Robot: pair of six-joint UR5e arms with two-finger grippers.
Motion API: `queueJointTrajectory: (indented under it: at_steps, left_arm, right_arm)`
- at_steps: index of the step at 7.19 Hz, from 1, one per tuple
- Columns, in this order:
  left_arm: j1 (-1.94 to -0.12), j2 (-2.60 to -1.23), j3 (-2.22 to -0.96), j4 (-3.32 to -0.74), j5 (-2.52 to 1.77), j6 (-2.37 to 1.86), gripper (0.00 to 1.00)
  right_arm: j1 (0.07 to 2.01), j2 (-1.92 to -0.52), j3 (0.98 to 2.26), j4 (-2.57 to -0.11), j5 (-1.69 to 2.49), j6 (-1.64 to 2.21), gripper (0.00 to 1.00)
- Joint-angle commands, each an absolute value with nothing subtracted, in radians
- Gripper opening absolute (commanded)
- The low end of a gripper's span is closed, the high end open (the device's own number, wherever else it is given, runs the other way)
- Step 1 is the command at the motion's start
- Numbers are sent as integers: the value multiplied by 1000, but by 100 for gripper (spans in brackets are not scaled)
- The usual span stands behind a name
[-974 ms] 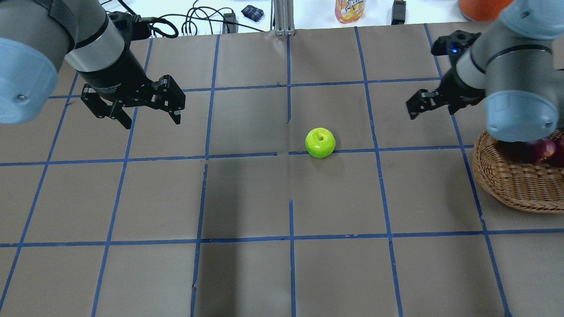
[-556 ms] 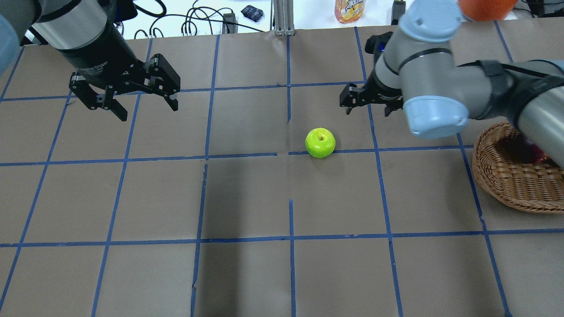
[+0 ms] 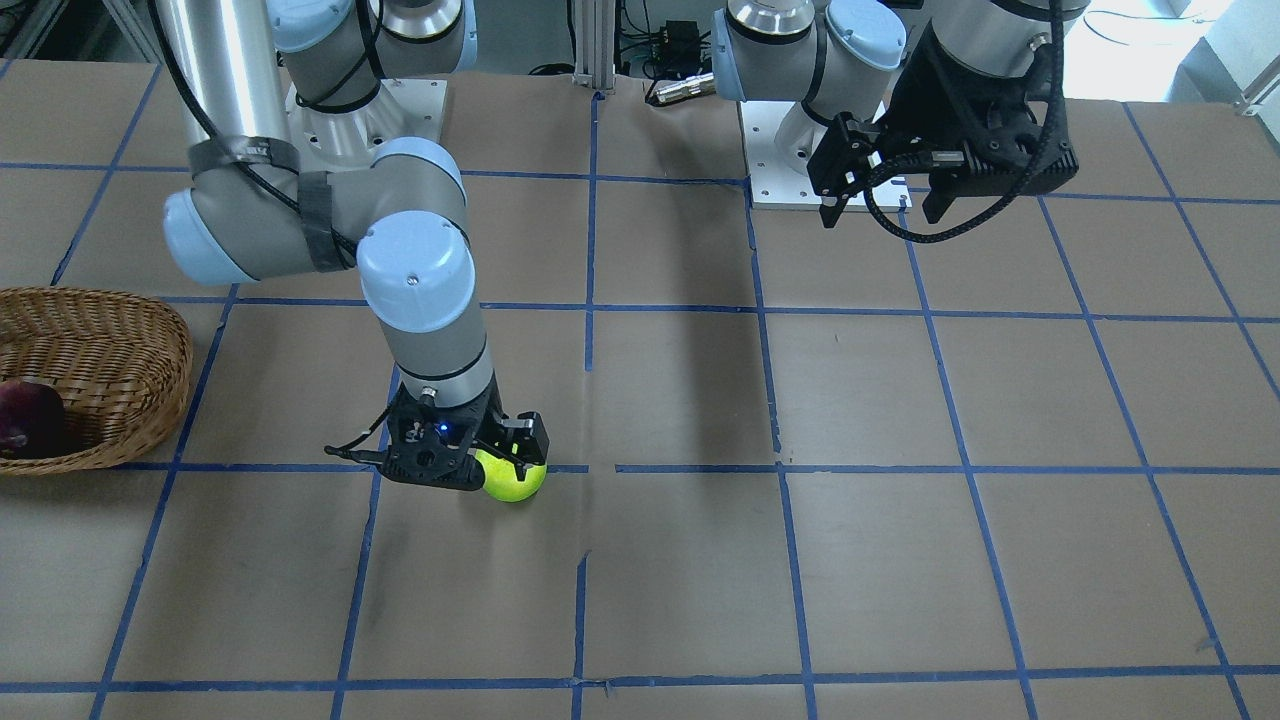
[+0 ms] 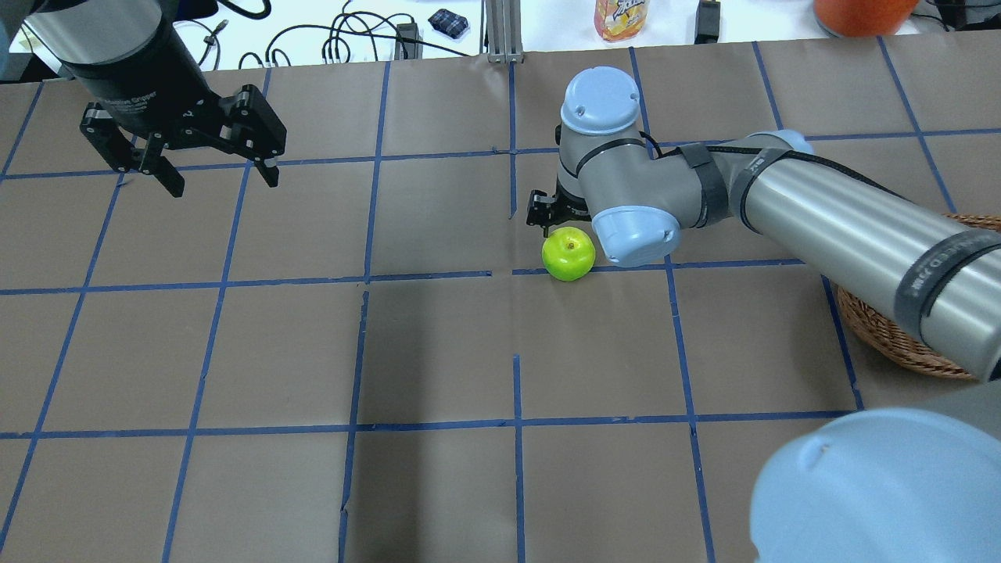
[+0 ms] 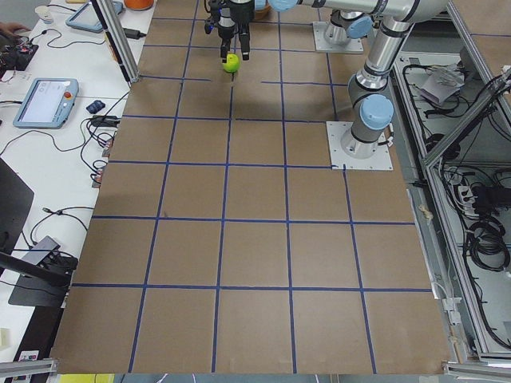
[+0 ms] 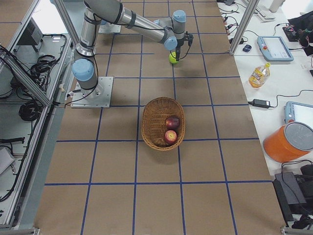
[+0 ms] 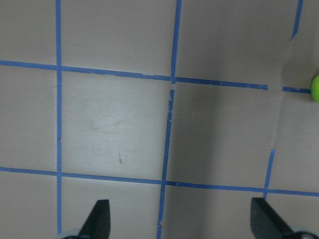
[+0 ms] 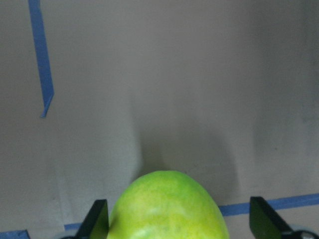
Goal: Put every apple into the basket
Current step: 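Lift the green apple and carry it over the basket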
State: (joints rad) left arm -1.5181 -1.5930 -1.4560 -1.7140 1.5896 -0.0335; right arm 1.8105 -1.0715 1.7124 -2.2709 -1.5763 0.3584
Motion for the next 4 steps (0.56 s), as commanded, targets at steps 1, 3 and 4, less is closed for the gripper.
queueJointTrajectory:
  at_steps: [1,3,4]
  left_arm:
    - [-1502,-1626,-1453,-1669,1546,-26,100]
    - [-1502,-1624,-1451,-1669,1548,-14,100]
    - [-1502,-1623,-1451,-1667,1548,-14,100]
  right_arm:
    - [1818,-1037,1709,-2272,-1542,351,100]
    - [1819,-1042,1717,-2269,-1542,347,100]
    - [1819,-1043,1717,-2258,-1543,344,66]
